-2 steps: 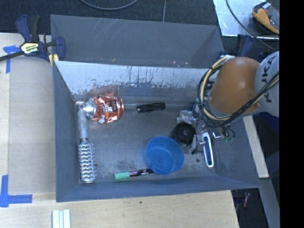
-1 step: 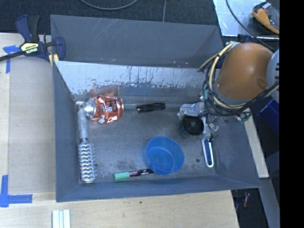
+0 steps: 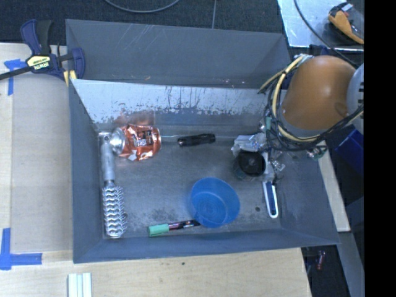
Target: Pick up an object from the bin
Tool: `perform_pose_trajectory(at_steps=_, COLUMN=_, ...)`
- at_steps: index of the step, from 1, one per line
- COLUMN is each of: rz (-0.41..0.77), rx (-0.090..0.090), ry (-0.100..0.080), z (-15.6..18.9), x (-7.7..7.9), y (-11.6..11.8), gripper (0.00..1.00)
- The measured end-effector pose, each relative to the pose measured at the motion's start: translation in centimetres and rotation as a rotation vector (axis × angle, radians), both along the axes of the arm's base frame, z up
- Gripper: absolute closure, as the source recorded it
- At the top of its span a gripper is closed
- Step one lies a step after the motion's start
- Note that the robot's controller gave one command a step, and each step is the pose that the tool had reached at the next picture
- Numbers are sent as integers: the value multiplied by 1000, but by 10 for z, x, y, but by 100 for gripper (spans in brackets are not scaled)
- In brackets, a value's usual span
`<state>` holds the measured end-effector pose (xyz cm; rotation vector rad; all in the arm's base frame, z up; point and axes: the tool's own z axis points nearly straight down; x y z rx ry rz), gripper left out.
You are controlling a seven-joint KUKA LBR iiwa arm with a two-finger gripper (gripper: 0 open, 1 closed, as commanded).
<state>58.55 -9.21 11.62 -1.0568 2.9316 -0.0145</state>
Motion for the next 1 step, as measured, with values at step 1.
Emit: perform_pose_trajectory(at_steps=1, rz=-5, rx=1, ry=-1, z=-22, x=4, y=15, gripper=100)
